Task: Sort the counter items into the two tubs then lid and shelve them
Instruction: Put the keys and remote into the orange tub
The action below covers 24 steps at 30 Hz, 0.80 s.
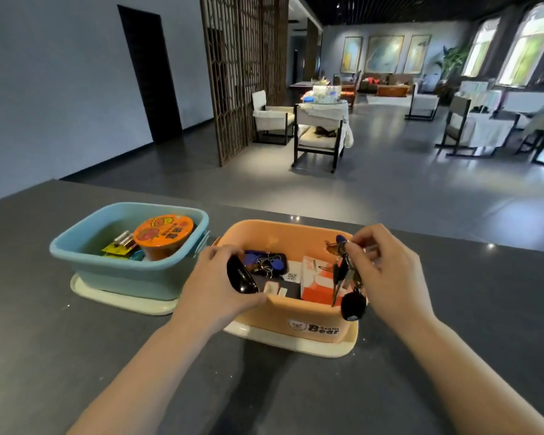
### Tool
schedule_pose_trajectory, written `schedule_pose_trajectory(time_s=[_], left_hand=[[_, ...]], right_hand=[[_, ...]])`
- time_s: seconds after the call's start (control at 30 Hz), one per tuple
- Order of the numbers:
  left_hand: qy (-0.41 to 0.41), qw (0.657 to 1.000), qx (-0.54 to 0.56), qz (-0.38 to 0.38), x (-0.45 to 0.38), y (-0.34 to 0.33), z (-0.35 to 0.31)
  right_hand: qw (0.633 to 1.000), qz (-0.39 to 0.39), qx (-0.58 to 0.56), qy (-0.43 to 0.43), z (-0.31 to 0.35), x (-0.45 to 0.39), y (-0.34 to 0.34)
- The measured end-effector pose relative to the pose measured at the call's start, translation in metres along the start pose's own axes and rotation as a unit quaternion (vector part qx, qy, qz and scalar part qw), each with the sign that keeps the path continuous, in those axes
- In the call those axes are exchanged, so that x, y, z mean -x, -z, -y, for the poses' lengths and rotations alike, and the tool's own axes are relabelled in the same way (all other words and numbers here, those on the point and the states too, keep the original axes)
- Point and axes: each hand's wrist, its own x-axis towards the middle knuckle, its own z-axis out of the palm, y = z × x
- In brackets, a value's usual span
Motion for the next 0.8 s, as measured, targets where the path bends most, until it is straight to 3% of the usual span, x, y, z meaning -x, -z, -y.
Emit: schedule_pose_trajectory(time_s=[0.4,0.6,0.8], left_hand=[[-0.093,0.981,-0.037,0.169,-0.132,-0.032,0.054],[-0.135,0.979,-0.028,0.152,-0.152,-0.044,0.075],[-0.167,0.975,-0.033,0.146,-0.151,-0.048,0.078]], right_hand=[[0.994,-0.088,-0.006,-0.058,0.013,-0.071,-0.097],[0.993,-0.025,0.069,-0.094,-0.014,-0.074,-0.151],[0.973,0.078,0.214,-0.046,-0.028,-0.078,-0.158]])
